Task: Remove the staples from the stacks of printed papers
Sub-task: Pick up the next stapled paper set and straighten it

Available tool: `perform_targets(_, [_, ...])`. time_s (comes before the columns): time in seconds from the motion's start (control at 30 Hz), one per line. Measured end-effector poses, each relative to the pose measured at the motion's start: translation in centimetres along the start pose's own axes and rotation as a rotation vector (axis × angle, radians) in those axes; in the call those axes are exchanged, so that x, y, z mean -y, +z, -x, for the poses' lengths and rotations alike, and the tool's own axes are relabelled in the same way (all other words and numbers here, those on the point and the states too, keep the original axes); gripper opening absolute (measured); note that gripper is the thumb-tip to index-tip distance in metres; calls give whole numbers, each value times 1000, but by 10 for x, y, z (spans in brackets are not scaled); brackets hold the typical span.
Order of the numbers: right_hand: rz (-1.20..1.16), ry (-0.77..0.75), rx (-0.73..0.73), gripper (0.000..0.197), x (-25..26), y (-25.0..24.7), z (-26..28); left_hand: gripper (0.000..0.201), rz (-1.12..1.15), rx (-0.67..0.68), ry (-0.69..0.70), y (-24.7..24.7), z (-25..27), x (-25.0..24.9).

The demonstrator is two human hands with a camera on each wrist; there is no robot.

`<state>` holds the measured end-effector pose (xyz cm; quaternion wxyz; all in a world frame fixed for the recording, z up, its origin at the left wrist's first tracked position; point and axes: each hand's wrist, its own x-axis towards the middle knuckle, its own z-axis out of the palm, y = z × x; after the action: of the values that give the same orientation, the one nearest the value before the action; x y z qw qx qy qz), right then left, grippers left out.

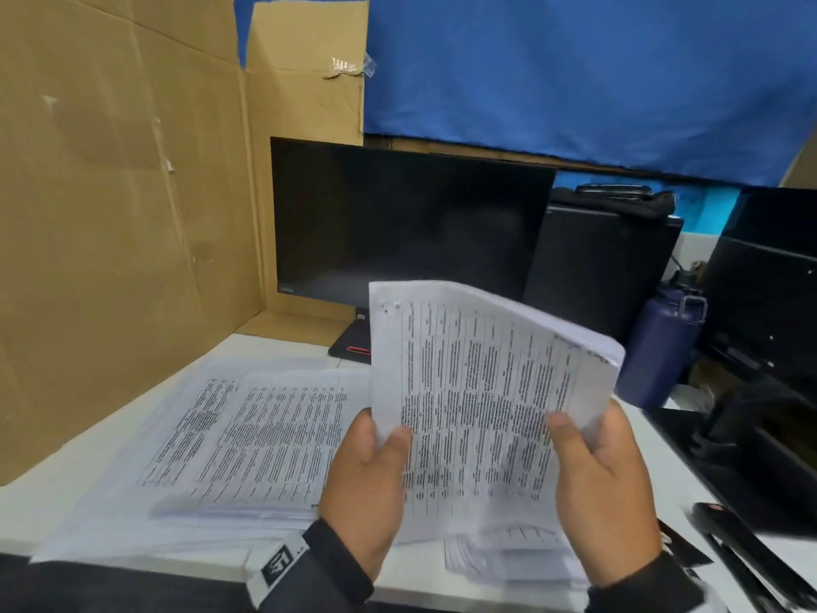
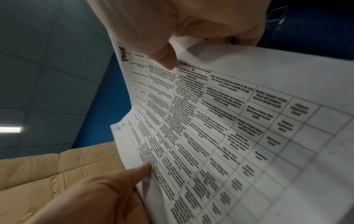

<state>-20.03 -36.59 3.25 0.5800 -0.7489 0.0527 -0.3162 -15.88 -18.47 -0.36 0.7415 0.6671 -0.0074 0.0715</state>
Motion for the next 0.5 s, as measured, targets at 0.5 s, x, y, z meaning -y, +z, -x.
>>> perform_targets(0.5, [81, 48, 58, 28, -38, 12, 3, 16, -92, -19, 6, -1, 7, 0])
